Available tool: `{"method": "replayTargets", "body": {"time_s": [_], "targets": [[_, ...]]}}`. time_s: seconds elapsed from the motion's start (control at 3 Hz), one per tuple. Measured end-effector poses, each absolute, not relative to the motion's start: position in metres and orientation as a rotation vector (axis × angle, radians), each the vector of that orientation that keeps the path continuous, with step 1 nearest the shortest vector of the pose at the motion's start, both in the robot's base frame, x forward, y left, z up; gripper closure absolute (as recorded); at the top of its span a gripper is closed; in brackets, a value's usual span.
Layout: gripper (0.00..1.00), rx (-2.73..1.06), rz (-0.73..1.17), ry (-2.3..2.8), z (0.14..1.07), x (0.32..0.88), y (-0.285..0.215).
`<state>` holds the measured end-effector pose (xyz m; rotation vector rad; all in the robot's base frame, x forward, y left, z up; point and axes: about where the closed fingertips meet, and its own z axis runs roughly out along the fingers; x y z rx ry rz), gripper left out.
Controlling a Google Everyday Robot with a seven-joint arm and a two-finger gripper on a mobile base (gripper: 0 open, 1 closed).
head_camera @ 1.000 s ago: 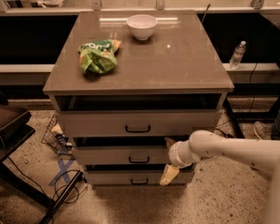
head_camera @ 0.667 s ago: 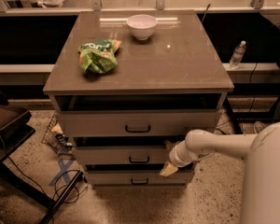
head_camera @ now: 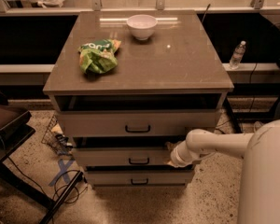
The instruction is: Open middle drawer
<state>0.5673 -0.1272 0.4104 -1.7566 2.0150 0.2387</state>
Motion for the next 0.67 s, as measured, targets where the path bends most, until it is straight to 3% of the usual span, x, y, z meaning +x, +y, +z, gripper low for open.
{"method": "replayTargets", "body": {"time_s": [0.33, 0.67], "targets": [[0.99, -1.756, 0.239, 2.015, 0.4146, 0.5673, -0.1272], [1.0, -1.756, 0.239, 2.015, 0.416, 0.5673, -0.1272]]}}
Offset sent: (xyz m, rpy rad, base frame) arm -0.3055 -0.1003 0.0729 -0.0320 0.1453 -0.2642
